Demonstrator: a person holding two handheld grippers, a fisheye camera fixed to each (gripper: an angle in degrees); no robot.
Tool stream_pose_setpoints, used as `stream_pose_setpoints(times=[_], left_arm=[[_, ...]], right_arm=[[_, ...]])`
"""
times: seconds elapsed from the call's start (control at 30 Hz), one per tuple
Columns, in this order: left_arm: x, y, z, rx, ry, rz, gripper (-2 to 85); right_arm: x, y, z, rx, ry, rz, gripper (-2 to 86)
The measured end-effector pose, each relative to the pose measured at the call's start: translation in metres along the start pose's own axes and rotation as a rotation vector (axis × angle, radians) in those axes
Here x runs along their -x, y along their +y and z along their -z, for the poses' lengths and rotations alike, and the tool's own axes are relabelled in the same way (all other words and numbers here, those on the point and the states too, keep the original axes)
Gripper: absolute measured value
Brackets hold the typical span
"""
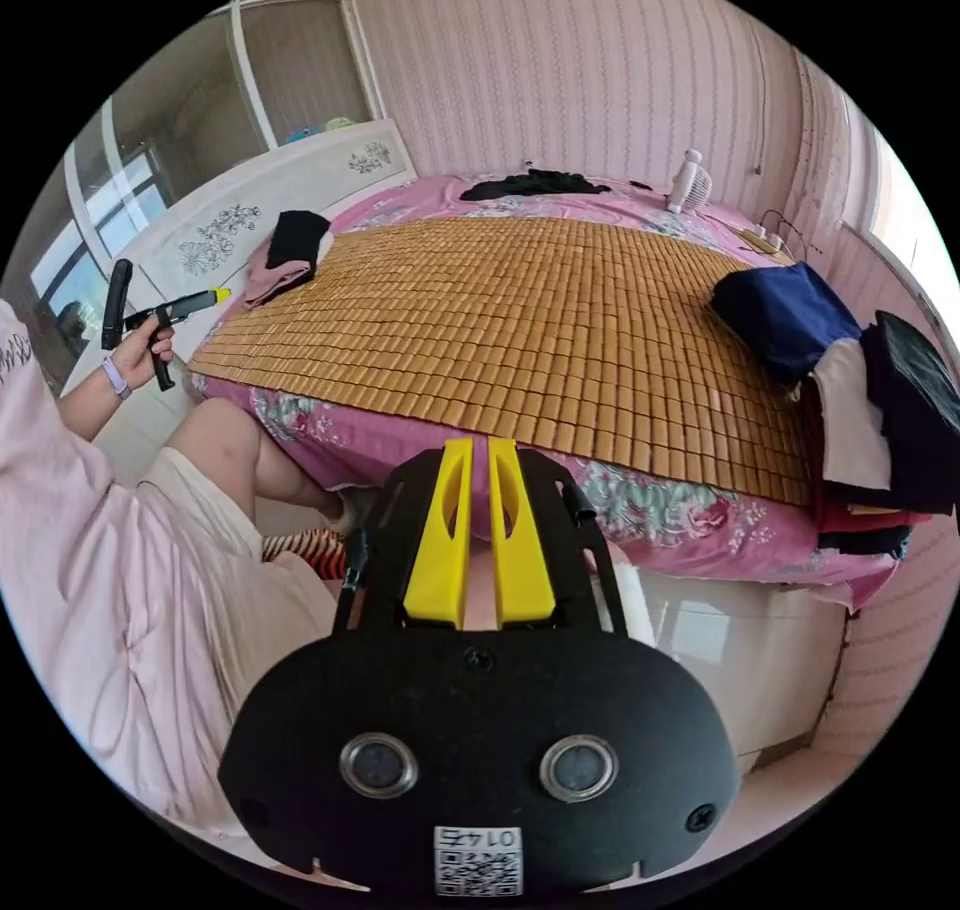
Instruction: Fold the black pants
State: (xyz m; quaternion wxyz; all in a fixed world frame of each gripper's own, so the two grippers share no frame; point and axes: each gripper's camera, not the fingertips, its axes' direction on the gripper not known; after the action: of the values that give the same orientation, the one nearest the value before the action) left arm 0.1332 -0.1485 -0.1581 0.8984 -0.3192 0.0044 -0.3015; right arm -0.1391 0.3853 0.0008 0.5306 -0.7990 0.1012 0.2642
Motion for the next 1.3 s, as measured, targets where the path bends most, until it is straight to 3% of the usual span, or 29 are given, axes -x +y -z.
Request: stream_pose_setpoints(times=[0.1,0.3,0.5,0.57,0.63,0.7,0.73,0.8,0.87,0.93,1.0,1.3], left_arm=[[0.004,0.022,0.046,-0.061,-0.054,-0.003,-1.0],[0.002,0.04,0.09,0.041,-0.057,0.106,-0.9],[-0.05,0.018,0.073,0.216,-0.221,0.159,0.4],[-0.076,0.013,0.063,0.25,-0.239,0.116,5.6],[-0.124,0.008,0.054,0.264,-0.383,-0.057,20.6],[-0.158,0.009,0.045,0.31,-0.488,-0.164,30.3],[-0.16,0.006,0.042,0.378,-0.416,-0.107,30.5],[-0.155,0.001,0.048,0.421,-0.351,-0.011,27.3],[-0.15,-0.001,0.064,0.381,-0.419,0.069,20.3],[-0.137,0.002,0.091,0.256,-0.512,0.181,6.0],[-0.123,0.005,0.113,0.165,-0.556,0.285,1.0],[-0.055,0.011,0.171,0.154,-0.246,0.384,-0.9]], right_arm=[[0.043,-0.027,-0.004,-0.033,-0.069,0.085,1.6],[0.106,-0.094,-0.021,0.014,-0.218,-0.002,1.6],[0.167,-0.151,-0.026,0.054,-0.251,-0.026,0.6],[0.188,-0.166,-0.021,0.045,-0.23,-0.01,0.2],[0.209,-0.18,-0.017,0.049,-0.195,0.003,-0.1],[0.232,-0.193,-0.016,0.083,-0.096,0.044,-0.4],[0.236,-0.195,-0.017,0.092,-0.061,0.055,-0.5],[0.248,-0.201,-0.01,0.059,-0.004,0.091,-0.8],[0.253,-0.206,-0.002,0.02,-0.062,0.097,-0.8],[0.256,-0.213,0.003,-0.001,-0.145,0.078,-0.8],[0.263,-0.225,0.005,-0.02,-0.212,0.073,-0.6],[0.36,-0.279,0.014,-0.055,-0.268,0.261,-0.1]])
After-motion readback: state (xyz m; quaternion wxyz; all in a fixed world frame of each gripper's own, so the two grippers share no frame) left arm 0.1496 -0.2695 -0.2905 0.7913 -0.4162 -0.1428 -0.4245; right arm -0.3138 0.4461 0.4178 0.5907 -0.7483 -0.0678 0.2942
